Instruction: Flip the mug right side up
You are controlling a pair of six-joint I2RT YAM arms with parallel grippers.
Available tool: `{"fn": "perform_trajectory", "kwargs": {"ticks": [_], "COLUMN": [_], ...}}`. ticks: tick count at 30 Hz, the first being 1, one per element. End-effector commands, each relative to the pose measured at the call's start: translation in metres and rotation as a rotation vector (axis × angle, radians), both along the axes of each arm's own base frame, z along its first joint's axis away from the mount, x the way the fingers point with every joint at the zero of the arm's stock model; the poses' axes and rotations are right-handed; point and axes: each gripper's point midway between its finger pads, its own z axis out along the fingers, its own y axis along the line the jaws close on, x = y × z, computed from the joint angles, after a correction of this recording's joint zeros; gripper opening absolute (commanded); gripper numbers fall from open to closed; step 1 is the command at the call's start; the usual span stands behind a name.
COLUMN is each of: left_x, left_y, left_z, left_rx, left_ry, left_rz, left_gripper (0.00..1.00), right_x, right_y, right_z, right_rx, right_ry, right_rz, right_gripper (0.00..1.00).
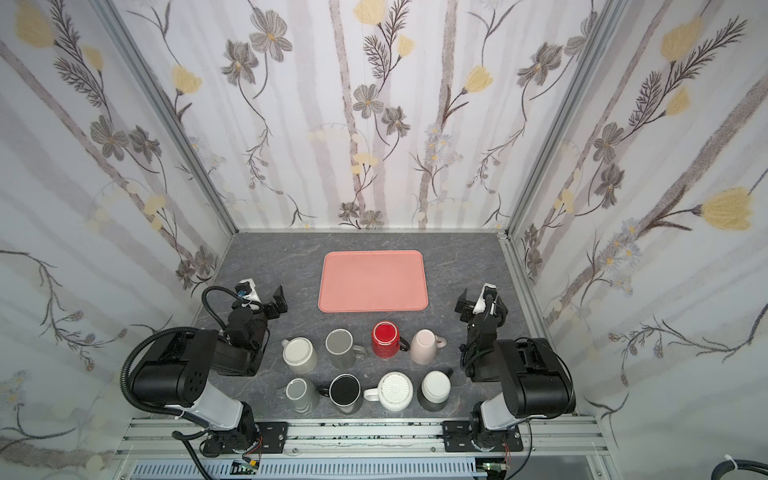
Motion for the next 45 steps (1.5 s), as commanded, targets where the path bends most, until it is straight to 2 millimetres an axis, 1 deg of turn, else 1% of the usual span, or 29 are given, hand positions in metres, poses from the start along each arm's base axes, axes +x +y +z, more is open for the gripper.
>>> {"fn": "perform_trajectory", "kwargs": {"ticks": [1,42,45], "left_x": [0.0015,0.0015,-0.0002], "left_y": [0.0005,0.0010,0.0017], "left_z": [0.0041,0.0042,0.0075], "left_rx": [0.008,0.009,0.005], "left_ry": [-0.014,-0.014,-0.025], "left_rz": [0.003,0.004,0.008], "left_gripper": [1.00,1.00,1.00], "right_x": [0.0012,0.0025,0.0022], "right_y": [0.0020,0.0017,0.0015], "right_z": [0.0079,0.0062,0.0067], "right_rx": [-0.002,0.006,0.006], "right_ry": [-0.033,-0.025,-0.027], "right_rz": [0.009,0.021,0.022], "right_gripper": [1.00,1.00,0.99]}}
